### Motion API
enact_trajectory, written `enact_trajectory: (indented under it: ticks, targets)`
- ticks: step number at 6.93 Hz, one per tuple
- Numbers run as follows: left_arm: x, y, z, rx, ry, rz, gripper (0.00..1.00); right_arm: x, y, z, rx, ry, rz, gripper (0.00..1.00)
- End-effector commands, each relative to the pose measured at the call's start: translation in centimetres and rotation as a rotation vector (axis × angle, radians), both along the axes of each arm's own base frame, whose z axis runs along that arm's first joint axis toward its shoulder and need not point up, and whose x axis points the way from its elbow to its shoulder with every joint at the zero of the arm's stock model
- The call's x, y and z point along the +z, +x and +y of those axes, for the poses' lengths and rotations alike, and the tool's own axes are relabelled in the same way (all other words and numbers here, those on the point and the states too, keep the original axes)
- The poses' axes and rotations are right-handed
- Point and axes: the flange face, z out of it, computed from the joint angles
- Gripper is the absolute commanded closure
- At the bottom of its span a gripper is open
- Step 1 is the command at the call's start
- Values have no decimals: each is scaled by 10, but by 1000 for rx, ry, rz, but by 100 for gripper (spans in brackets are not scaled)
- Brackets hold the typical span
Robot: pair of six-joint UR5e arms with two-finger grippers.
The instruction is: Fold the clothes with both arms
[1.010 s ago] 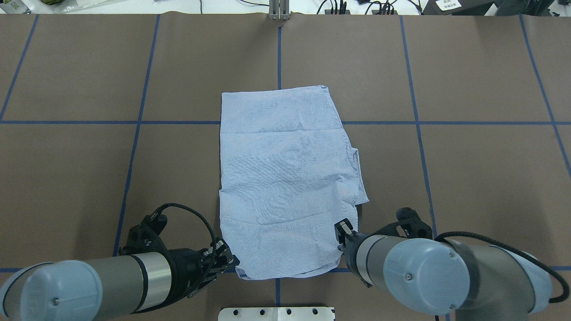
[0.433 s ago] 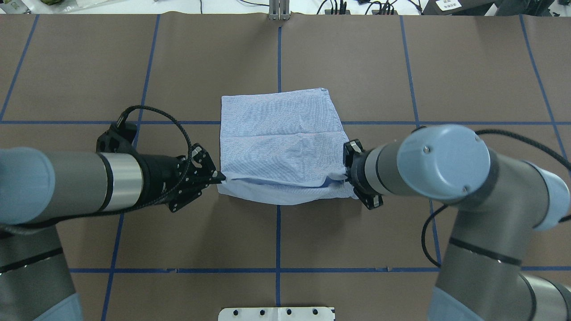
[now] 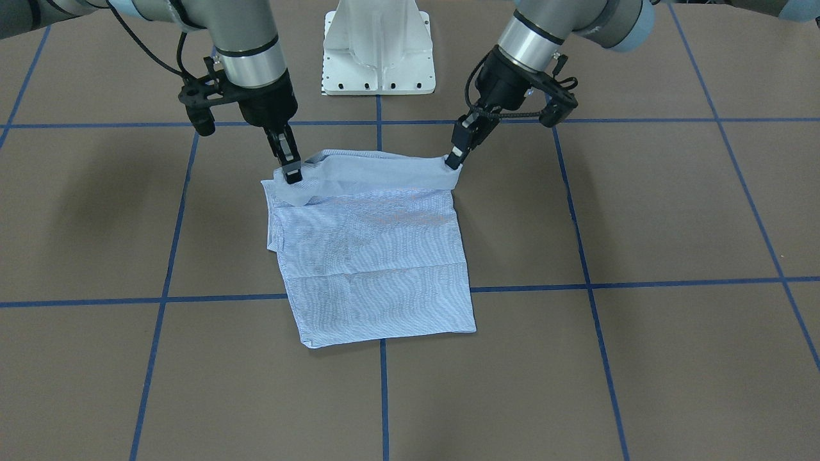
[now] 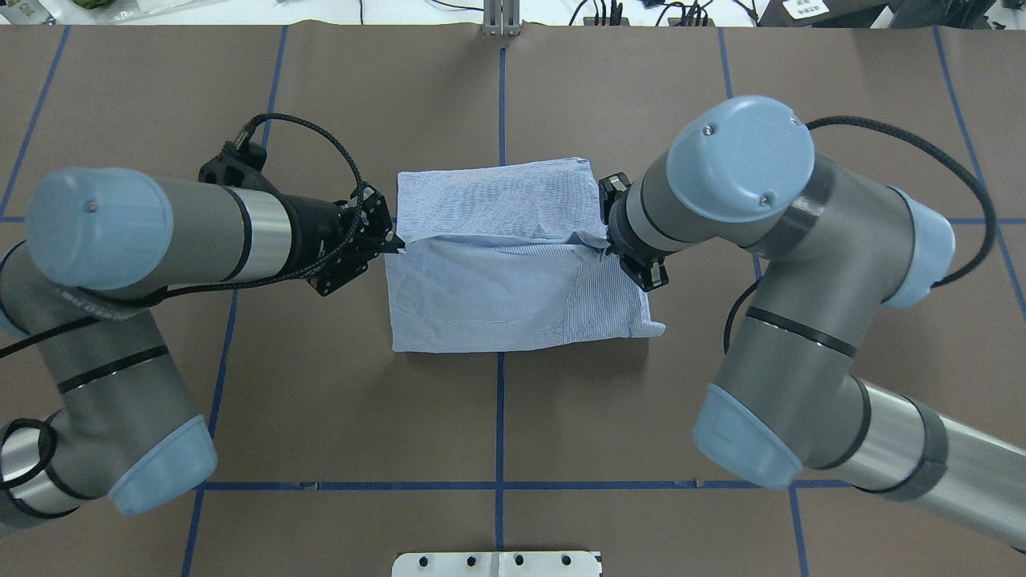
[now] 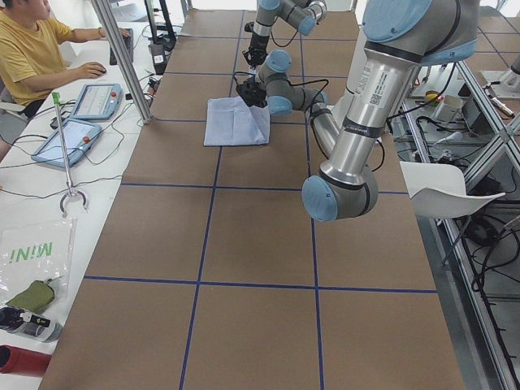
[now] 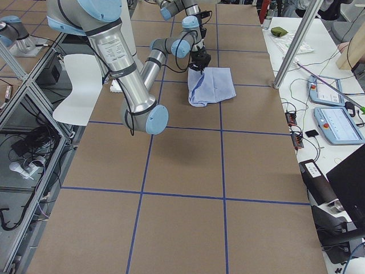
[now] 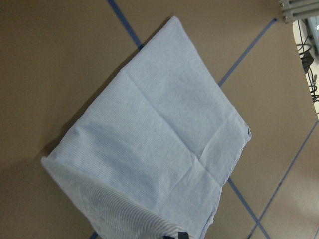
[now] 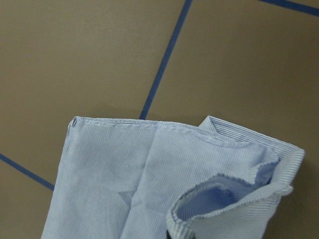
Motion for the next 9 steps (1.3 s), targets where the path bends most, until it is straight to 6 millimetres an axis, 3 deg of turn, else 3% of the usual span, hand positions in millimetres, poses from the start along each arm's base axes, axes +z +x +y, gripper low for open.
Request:
enact_trajectory:
  ticks: [1,2,4,5,6,7,9]
  targets:
    - [19,22,-49,-21,19,-77,100,5,-35,-61,-63,8,79,100]
    - [35,34,-70,-32,28,-80,100,20,-45,-93,-86,33,72,100]
    - [66,56,-114,-41,73,-123,100,61,-72,-138,-184,116,101,100]
    - [77,75,-146,-44,90,-164,45,66,-97,-170,-229,136,111,70]
    - [105,68,-180,-57,153,-207,0,71,-100,-206,-277,227,122,1]
    - [112,47,-198,-67,196,-242,0,66,-56,-245,-307,259,109,0]
    - [111,37,-202,-72,207,-241,0,80,-11,-271,-364,305,121,0]
